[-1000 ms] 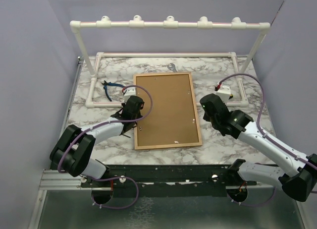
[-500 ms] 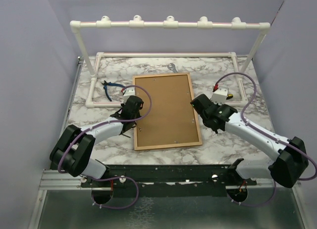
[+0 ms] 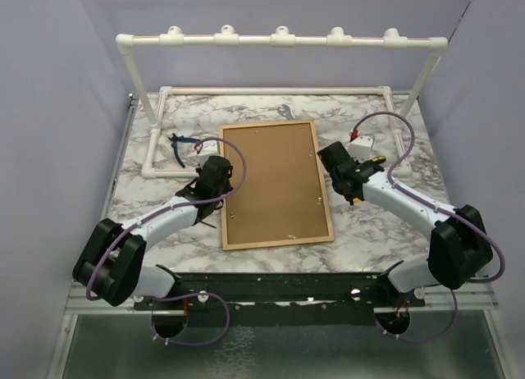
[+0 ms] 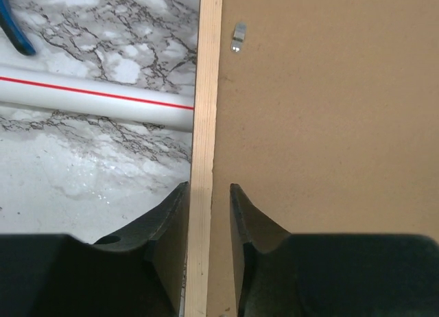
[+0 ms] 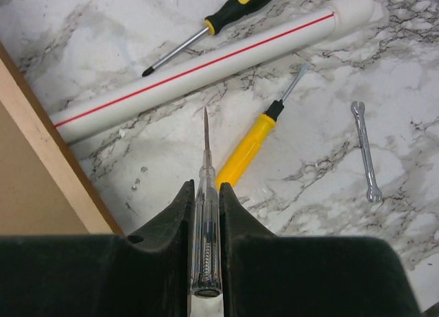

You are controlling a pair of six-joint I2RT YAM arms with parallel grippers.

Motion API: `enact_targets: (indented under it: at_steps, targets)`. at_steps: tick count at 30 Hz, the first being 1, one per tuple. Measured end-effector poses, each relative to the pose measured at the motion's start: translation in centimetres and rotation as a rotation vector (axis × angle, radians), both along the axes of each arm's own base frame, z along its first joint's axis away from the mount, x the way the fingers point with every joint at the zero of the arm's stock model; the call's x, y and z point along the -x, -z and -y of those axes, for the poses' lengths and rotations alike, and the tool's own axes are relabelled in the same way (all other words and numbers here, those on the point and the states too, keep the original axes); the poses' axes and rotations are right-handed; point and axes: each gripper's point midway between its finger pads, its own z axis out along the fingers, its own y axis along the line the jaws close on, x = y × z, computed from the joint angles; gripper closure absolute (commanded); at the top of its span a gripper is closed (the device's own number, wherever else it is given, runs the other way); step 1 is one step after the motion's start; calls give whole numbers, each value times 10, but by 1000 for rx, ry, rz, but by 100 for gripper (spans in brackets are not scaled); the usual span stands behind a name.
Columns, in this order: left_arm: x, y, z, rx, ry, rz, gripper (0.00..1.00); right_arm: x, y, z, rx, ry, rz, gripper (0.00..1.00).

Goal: Take the photo out of the frame

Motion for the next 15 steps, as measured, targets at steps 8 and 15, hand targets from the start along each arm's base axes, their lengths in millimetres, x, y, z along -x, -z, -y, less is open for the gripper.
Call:
enact_targets:
  at_steps: [8, 15]
  targets:
    - [-3, -15, -1, 32, -15, 49, 61, -15, 17, 7, 10, 18, -29, 99]
    - [9, -7, -8, 33, -26, 39, 54, -14, 30, 16, 59, 73, -45, 99]
